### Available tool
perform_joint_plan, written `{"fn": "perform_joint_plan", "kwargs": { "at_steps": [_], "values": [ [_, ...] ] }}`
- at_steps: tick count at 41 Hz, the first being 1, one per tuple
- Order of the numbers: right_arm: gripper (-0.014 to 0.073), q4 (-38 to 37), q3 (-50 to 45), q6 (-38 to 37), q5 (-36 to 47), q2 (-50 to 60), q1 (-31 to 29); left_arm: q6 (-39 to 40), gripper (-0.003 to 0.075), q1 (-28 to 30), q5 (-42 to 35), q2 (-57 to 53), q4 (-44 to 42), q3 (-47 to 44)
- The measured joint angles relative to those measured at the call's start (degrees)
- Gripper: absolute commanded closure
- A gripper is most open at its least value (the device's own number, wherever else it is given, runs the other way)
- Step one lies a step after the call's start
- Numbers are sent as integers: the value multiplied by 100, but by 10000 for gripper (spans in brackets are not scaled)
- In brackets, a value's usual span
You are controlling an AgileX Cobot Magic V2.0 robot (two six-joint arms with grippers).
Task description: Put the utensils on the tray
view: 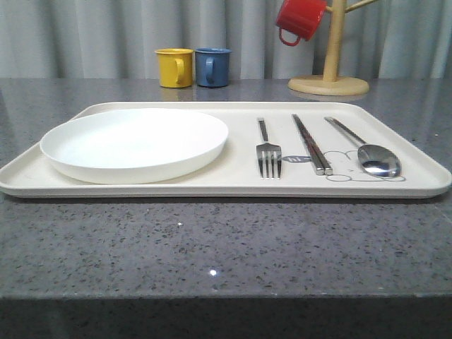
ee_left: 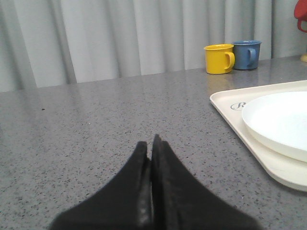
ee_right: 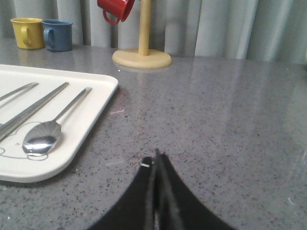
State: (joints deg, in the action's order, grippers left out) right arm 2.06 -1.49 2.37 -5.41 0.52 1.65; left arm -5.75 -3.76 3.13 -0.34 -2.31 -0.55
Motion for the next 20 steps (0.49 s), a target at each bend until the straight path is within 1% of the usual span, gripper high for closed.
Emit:
{"fn": "perform_joint_plan", "kwargs": {
  "at_steps": [17, 20],
  "values": [
    [662, 0, 0, 7, 157, 0, -24, 0, 738, 0, 0, 0, 0, 0],
    [662, 0, 0, -97, 180, 0, -24, 0, 738, 0, 0, 0, 0, 0]
  ]
}}
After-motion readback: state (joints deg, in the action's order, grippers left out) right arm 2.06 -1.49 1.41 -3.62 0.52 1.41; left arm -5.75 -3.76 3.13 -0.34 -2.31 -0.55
